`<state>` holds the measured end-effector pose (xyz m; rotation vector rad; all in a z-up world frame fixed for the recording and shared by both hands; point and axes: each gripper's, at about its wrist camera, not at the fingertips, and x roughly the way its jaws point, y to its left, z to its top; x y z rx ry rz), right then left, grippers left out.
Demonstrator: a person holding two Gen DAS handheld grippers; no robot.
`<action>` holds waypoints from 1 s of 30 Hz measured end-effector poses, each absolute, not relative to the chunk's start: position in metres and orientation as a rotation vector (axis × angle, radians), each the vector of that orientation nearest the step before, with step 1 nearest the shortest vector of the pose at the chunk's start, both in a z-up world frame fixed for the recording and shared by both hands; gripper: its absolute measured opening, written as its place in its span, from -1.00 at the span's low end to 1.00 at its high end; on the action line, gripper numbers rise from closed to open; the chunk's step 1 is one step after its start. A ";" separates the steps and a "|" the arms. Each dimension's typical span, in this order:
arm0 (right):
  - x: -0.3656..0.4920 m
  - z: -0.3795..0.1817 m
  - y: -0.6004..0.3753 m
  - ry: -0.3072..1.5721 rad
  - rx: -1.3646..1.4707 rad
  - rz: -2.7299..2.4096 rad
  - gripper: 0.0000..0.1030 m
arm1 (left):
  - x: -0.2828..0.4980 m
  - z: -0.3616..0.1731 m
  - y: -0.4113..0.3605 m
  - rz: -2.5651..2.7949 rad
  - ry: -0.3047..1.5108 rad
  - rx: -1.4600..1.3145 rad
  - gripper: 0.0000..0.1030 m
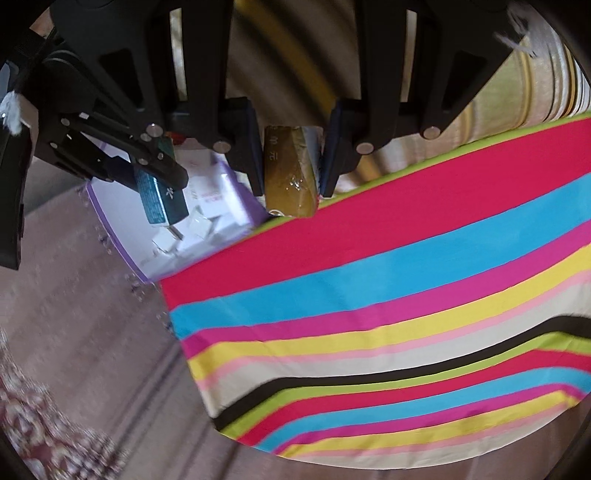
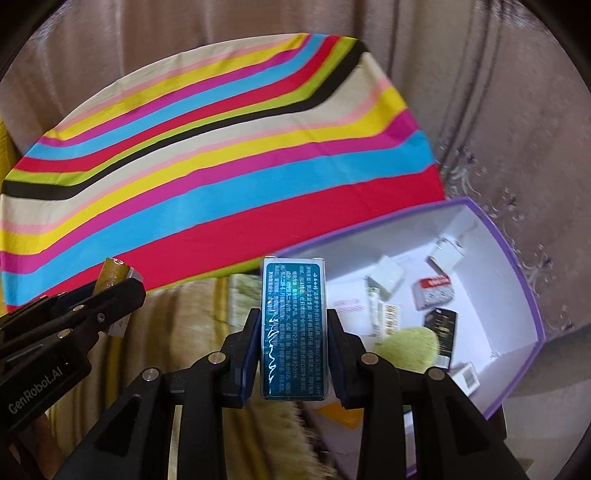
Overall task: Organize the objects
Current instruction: 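Carry the brown bottle and blue box into the purple box and release both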
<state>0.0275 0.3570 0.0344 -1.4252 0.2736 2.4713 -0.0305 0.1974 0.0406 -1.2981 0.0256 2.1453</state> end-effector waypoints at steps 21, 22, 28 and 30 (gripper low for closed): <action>0.071 0.009 0.463 0.418 -1.325 2.213 -0.34 | -0.016 0.023 0.320 1.957 0.276 -1.301 -0.35; 0.073 0.008 0.470 0.425 -1.320 2.199 -0.34 | -0.016 0.022 0.325 1.950 0.287 -1.302 -0.35; 0.078 -0.001 0.494 0.457 -1.301 2.148 -0.34 | -0.016 0.014 0.359 1.913 0.335 -1.312 -0.35; 0.079 -0.003 0.502 0.472 -1.294 2.131 -0.34 | -0.016 0.011 0.367 1.902 0.339 -1.317 -0.34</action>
